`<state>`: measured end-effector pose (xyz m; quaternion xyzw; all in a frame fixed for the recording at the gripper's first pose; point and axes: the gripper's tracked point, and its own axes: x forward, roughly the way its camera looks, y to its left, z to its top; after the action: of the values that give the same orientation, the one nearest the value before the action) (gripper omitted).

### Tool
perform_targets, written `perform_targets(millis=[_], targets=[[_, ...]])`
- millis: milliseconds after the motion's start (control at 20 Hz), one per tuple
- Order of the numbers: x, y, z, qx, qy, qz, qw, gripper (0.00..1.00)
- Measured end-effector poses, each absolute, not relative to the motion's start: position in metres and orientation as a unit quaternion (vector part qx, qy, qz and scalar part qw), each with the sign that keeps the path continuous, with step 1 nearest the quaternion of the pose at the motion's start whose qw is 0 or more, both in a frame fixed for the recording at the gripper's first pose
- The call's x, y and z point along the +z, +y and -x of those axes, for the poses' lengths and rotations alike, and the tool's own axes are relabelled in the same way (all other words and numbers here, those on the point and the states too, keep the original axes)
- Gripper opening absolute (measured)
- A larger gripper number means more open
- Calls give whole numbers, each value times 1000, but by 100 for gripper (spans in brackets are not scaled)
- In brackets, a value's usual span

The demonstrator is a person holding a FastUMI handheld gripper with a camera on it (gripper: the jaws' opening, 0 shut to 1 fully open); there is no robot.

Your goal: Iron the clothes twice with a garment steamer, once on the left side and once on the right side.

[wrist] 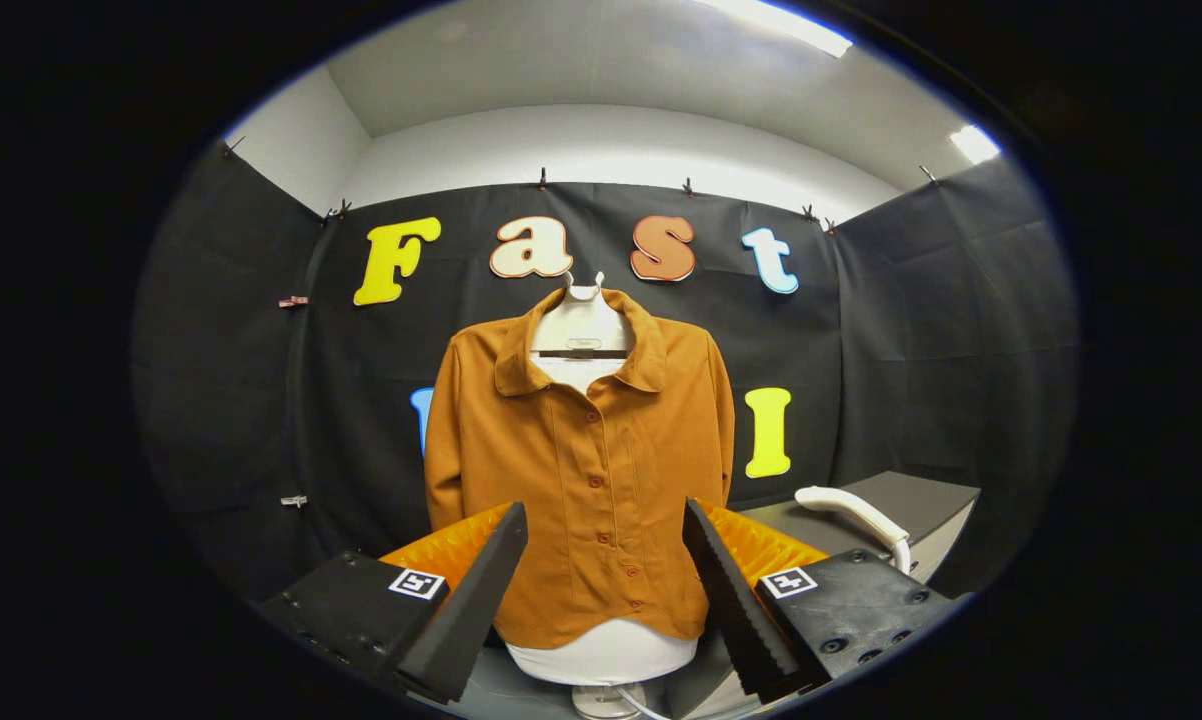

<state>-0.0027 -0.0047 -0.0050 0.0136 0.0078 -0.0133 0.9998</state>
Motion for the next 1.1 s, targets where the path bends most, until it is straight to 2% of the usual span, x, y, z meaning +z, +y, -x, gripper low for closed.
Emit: perform_targets(millis=[700,1100], targets=[[-13,-5,-8,-62,14,-10,998,99],[-30,-81,-32,-117,34,-19,992,98]])
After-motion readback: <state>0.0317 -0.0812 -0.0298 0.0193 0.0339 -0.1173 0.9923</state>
